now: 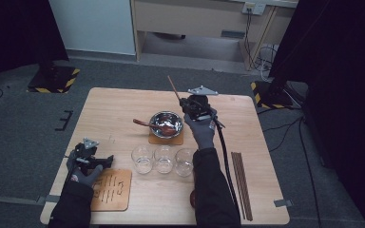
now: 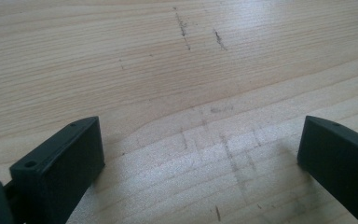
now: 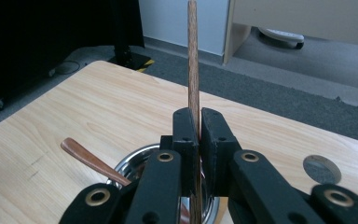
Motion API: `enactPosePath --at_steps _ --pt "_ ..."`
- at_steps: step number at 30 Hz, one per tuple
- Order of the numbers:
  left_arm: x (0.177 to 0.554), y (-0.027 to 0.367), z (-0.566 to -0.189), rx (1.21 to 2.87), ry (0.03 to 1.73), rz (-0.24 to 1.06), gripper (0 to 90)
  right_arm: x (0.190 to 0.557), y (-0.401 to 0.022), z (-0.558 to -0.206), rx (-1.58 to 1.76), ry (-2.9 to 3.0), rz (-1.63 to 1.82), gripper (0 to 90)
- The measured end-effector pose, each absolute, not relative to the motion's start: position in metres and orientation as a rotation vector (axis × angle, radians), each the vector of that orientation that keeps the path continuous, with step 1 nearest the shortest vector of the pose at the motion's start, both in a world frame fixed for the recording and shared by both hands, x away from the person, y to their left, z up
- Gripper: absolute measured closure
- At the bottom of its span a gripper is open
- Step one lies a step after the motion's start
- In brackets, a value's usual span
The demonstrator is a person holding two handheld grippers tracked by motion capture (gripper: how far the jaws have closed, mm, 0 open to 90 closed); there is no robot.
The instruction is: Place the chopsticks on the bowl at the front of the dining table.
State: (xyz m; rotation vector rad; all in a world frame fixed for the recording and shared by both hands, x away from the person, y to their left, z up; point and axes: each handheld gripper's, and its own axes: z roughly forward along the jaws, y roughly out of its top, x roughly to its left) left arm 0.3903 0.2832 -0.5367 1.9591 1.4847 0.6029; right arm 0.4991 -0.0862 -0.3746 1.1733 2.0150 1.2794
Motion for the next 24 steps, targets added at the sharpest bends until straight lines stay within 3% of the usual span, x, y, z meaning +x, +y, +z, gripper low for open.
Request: enactPosePath --at_steps 24 --pt "0.390 0.283 -0.537 1.959 1.485 0.602 0.0 0.528 -0.059 -0.402 1.181 2.058 1.274 85.0"
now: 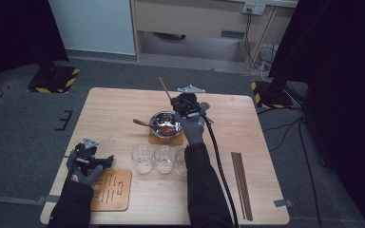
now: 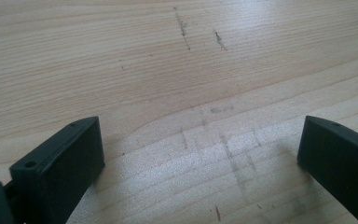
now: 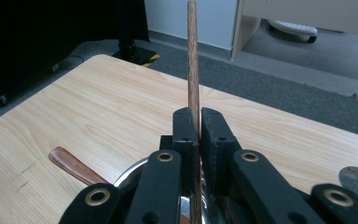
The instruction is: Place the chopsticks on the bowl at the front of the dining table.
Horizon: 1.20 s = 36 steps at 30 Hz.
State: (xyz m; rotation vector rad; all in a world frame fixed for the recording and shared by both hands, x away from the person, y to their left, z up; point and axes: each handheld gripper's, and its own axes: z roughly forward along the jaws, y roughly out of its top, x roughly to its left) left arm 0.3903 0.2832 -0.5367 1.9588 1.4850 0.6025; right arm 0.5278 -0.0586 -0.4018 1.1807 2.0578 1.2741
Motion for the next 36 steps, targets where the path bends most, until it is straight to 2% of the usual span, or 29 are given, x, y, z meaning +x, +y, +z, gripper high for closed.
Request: enactPosePath --at_steps 36 --pt "0.390 0.283 -0.537 1.959 1.485 0.603 0.0 0.538 -0.044 -0.460 1.275 2.181 1.167 85.0"
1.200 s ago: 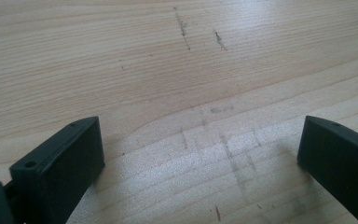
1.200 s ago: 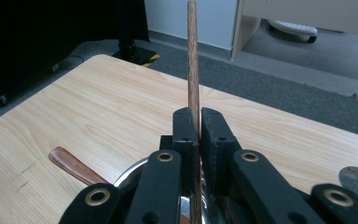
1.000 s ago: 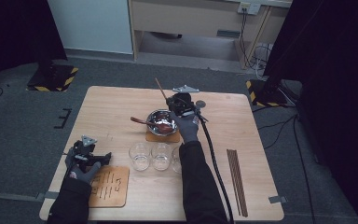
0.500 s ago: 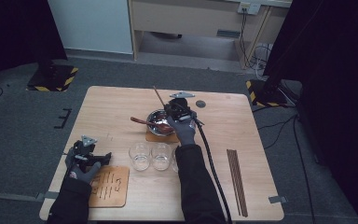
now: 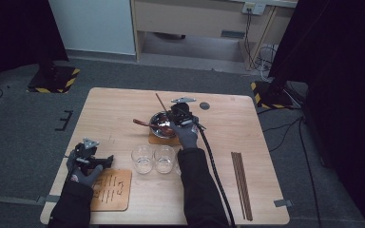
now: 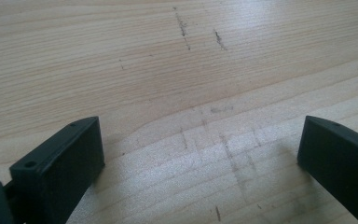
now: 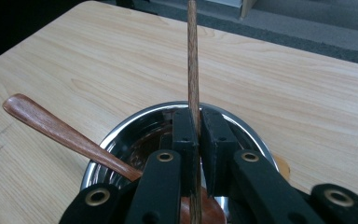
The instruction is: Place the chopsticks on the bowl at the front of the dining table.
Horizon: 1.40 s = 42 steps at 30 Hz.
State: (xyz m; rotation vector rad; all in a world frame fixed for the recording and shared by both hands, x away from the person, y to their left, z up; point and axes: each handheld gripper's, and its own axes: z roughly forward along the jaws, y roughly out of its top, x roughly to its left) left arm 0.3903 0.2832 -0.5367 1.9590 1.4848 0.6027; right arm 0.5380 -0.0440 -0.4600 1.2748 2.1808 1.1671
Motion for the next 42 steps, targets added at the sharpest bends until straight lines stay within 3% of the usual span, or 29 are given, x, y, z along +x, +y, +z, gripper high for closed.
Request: enactPosePath --at_steps 34,42 --pt "0.390 0.283 -0.537 1.959 1.485 0.602 0.0 0.545 -0.037 -0.481 1.321 2.281 1.047 84.7" --pt "0.390 0.283 -0.537 1.959 1.485 0.602 0.0 0.544 -0.039 -0.478 1.315 2.266 1.075 78.3"
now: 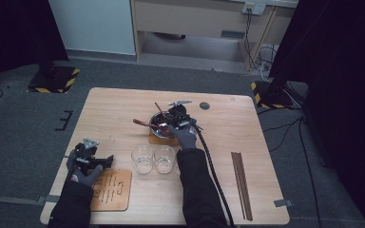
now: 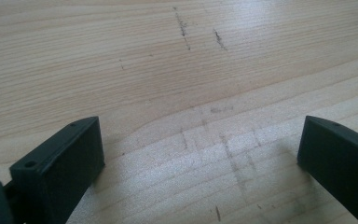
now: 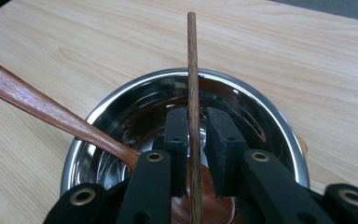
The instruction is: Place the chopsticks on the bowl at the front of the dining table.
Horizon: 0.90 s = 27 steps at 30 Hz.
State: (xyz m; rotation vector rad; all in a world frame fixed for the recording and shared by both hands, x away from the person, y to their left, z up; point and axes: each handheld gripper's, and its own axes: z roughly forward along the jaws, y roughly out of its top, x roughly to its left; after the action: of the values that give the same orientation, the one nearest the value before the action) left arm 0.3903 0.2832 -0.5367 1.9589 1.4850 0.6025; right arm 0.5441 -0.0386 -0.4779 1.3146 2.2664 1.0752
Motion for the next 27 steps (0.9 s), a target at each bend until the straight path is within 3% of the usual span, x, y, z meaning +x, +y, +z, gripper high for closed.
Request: enactPosePath --at_steps 27 --pt "0.390 0.283 -0.537 1.959 1.485 0.603 0.0 0.514 -0.076 -0.408 1.249 2.081 1.241 57.3"
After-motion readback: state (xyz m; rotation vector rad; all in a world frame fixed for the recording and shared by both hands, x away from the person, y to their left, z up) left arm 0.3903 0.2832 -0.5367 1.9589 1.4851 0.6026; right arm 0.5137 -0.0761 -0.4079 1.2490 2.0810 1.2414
